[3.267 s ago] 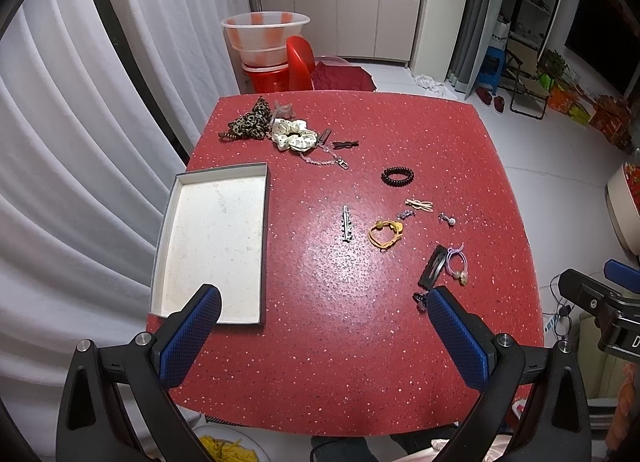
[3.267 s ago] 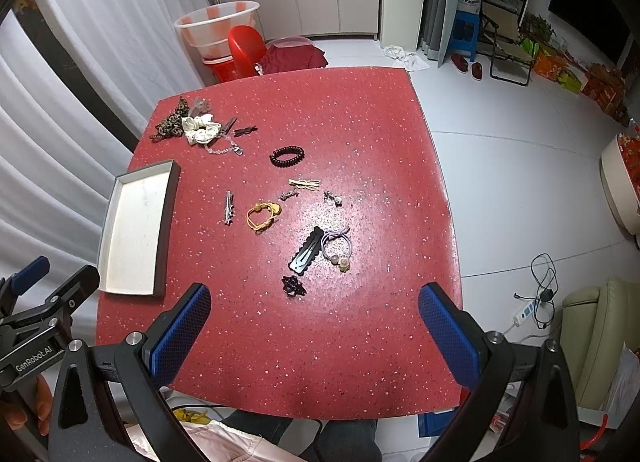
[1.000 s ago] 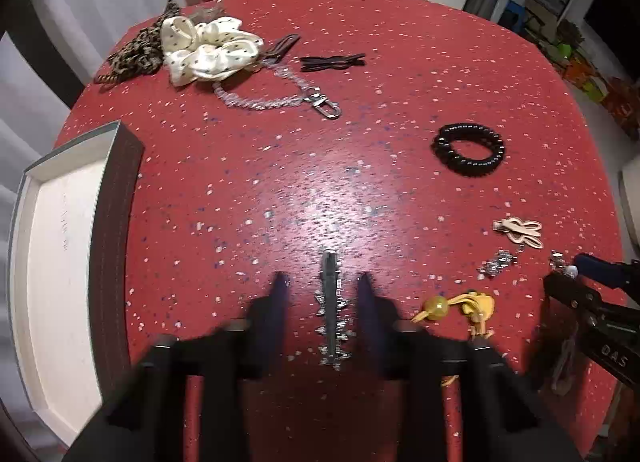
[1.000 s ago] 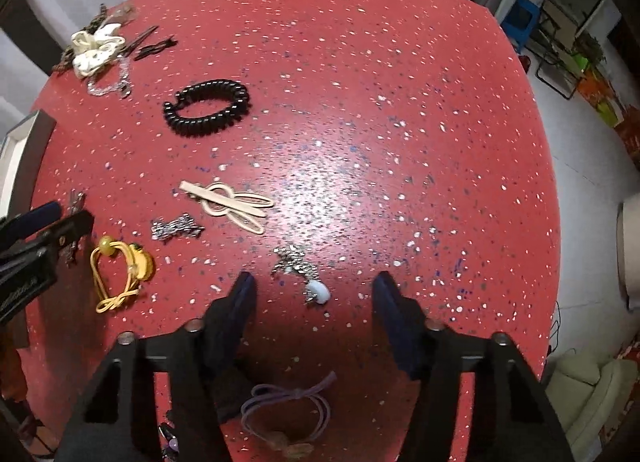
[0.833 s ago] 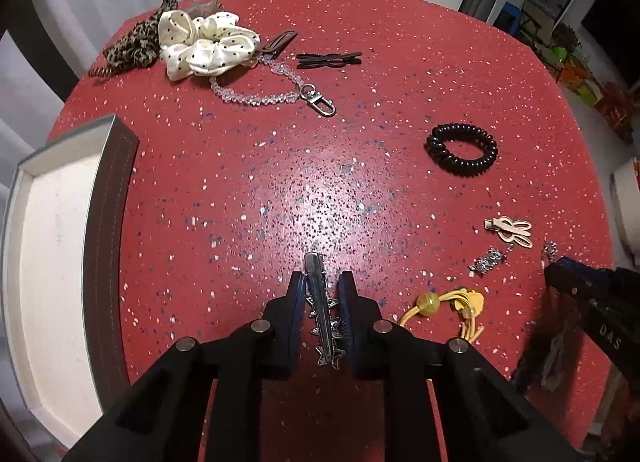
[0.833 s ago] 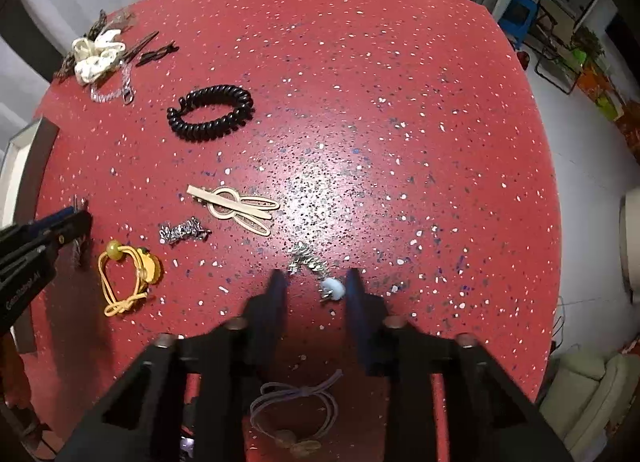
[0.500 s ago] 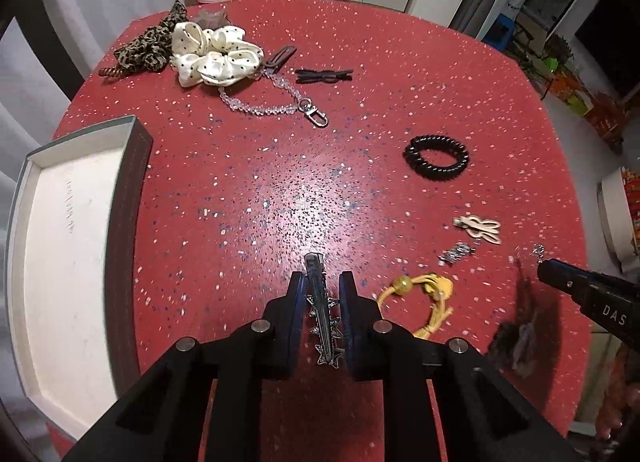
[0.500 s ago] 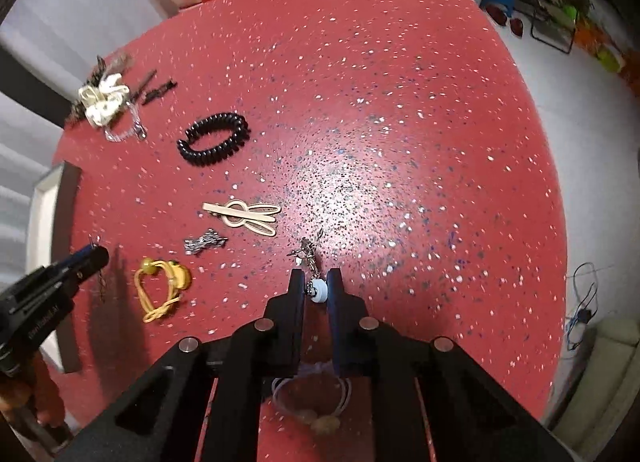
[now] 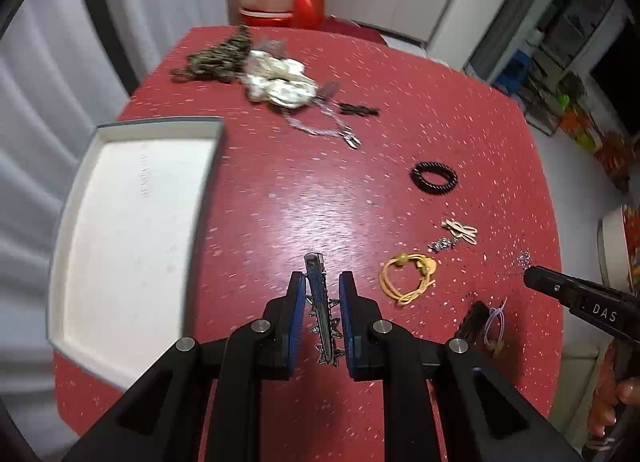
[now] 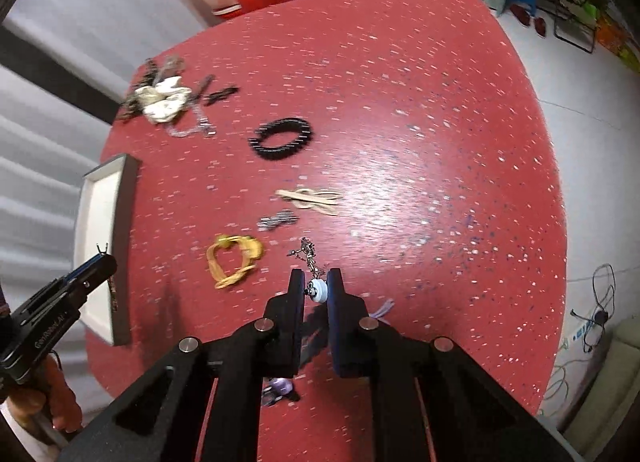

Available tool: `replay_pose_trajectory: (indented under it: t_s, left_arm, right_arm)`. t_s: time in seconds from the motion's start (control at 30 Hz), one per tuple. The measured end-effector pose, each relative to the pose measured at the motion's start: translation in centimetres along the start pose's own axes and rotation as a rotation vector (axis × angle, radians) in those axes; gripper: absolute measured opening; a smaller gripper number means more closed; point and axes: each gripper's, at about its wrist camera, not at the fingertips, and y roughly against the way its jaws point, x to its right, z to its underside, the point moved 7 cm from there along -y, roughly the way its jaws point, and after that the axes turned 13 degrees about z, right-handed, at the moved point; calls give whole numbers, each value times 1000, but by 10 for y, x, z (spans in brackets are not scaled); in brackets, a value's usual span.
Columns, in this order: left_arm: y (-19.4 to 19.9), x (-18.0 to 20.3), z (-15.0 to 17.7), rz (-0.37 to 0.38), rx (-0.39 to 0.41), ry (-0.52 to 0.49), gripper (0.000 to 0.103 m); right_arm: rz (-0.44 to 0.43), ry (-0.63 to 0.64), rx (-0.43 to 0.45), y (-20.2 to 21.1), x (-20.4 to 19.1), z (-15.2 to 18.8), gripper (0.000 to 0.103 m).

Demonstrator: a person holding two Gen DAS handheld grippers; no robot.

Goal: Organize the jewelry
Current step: 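Carry both items into the white tray and open both tools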

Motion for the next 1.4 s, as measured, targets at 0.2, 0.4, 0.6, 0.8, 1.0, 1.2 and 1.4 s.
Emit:
replay_pose_trajectory:
  t_s: [0.2, 0.4, 0.6, 0.8, 1.0, 1.2, 1.4]
  left_arm:
    - [39, -47, 6, -20, 33, 38, 19]
    - [66, -106, 9, -42, 36, 37, 19]
    - [79, -169, 12, -83, 39, 79, 19]
    - [77, -212, 16, -108, 37, 116, 19]
    - [53, -239, 27, -124, -5, 133, 19]
    - [23, -253, 42, -136, -59, 125, 19]
    - [7, -260, 53, -159, -85, 127, 19]
  right_arm:
    - [-43, 58, 32, 21, -58, -6, 12]
    - [-103, 90, 52, 34, -138, 2, 12]
    - [-164, 153, 42, 29, -222, 13, 12]
    - [-198, 221, 21, 11, -287, 21, 12]
    - [-193, 258, -22, -16, -325, 28, 12]
    - [-157, 288, -82, -52, -345, 42, 12]
    - [-118, 308, -131, -84, -350, 51, 12]
